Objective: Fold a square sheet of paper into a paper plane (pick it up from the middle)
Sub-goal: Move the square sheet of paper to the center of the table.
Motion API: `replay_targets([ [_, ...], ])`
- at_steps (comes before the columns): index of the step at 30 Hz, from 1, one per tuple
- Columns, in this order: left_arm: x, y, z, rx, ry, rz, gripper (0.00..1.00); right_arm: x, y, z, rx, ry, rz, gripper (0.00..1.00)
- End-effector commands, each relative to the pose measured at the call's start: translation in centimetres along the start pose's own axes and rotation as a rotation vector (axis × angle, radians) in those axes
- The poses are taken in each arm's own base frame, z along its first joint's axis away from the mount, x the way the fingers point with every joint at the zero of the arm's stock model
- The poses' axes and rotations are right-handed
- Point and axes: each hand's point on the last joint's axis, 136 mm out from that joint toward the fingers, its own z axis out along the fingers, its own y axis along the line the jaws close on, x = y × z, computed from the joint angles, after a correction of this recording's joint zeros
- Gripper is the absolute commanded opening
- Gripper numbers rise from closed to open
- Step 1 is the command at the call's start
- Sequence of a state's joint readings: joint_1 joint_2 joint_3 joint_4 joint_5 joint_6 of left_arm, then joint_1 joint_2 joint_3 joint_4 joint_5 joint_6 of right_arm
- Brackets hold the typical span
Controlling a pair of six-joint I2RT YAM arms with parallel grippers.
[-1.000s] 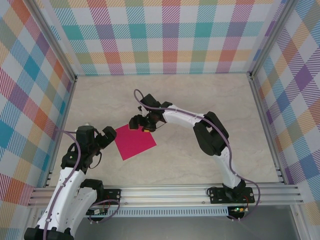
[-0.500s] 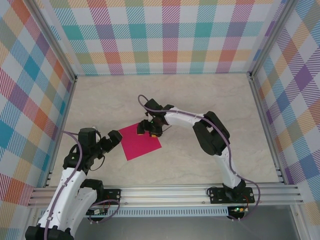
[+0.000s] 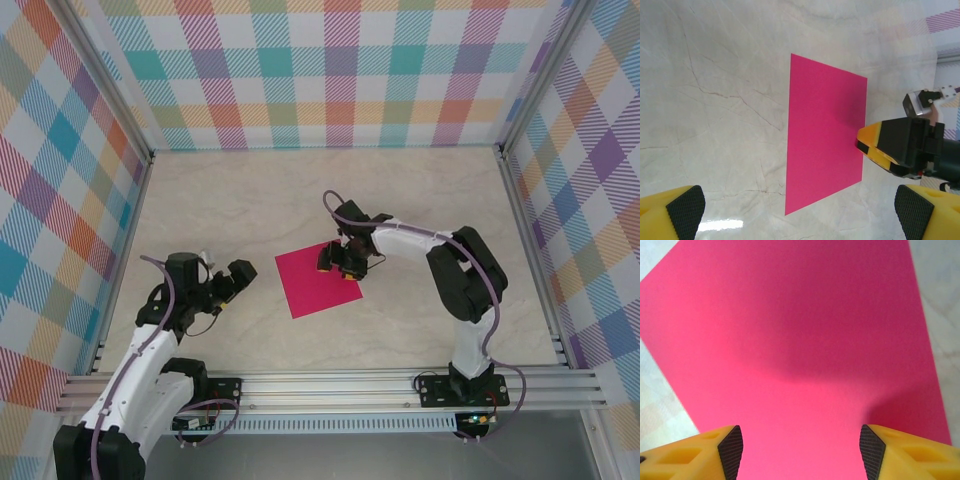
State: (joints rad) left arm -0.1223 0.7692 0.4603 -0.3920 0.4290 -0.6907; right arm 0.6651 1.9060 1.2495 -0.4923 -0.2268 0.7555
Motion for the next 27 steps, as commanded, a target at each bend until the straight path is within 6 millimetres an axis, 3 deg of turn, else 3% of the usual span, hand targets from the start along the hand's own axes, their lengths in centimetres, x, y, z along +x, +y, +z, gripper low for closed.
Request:
replay_targets([
  [1,0.2,-1.2,0.1,0.039,0.019,0.039,1.0,0.9,3.0,-1.9,-0.111,-0.005,-0.059,0.65],
  [6,-0.6,1.2,-0.5,-0.113,-0.04,0.023,1.0,3.2,5.9,-0.9,-0.147,0.062,-0.14,0.62],
  [15,-0.8,1.4,-1.0,-0.137,-0.05,0.042,1.0,5.2,7.2,2.8,-0.154,0.136,-0.138,0.63],
  [27,-0.2,0.8,-0.9,-0.094,-0.02,0.05,1.0,2.6,5.5,5.7,-0.037,-0.044,0.19,0.62],
])
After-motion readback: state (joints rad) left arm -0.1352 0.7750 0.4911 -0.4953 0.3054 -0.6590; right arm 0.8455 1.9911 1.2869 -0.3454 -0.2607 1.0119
